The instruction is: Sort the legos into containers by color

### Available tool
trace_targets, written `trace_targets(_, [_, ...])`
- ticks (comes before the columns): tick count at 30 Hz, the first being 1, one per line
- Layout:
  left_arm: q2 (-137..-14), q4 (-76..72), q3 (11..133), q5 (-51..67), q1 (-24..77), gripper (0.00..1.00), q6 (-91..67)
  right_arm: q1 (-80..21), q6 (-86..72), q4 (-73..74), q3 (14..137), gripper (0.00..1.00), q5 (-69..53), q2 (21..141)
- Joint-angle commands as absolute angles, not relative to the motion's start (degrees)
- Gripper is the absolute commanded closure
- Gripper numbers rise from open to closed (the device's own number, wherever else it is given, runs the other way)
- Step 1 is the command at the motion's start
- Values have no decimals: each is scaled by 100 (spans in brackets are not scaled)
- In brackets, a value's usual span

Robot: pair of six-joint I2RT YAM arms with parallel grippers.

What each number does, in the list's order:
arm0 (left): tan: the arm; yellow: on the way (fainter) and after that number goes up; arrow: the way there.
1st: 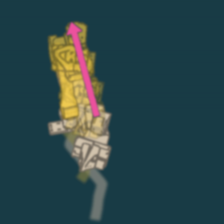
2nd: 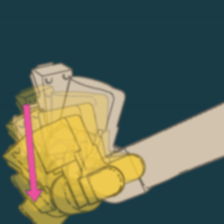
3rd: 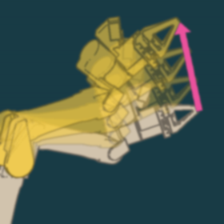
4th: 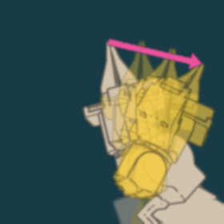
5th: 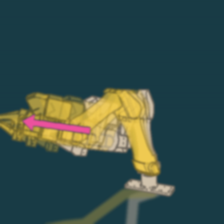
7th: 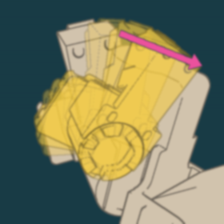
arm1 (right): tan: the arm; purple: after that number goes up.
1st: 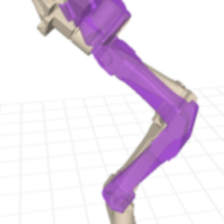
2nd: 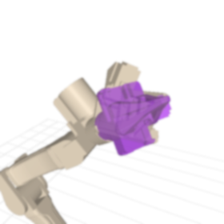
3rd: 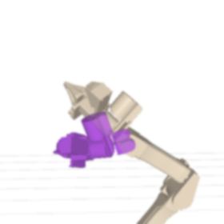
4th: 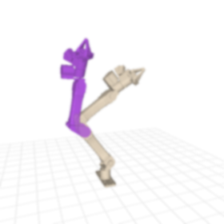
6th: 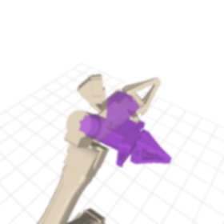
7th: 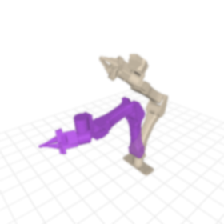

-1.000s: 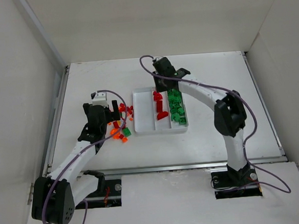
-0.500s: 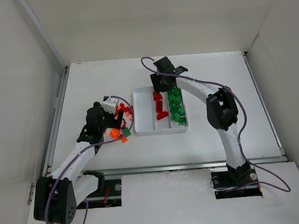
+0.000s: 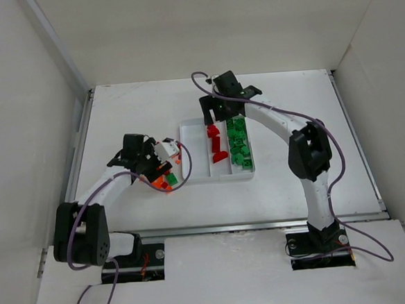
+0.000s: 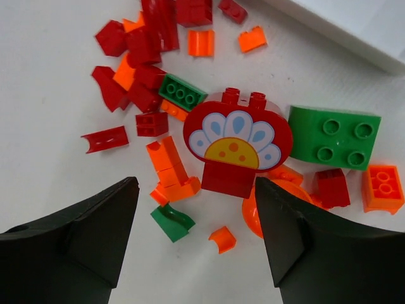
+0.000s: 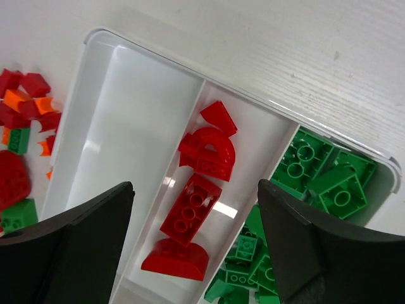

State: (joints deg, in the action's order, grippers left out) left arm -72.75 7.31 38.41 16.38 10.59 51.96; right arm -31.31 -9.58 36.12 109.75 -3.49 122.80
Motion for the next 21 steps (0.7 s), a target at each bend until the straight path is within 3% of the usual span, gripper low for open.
trace_targets(1, [-7749,1370,4288,1828,1037,30,5933,-3155,-809,3226,10890,15,-475,11813])
trace_targets(15, [-8481,1530,4605,1934,1037,45,6118,-3155,-589,3173,10775,15,-343,11760])
trace_targets(20, [-8534,1424,4605,2109,1037,71,6003,-3155,-589,3225,10775,15,-343,11760])
trace_targets(21, [-8534,1424,4605,2179,1037,81,6003,-3155,-589,3226,10775,15,-343,11760])
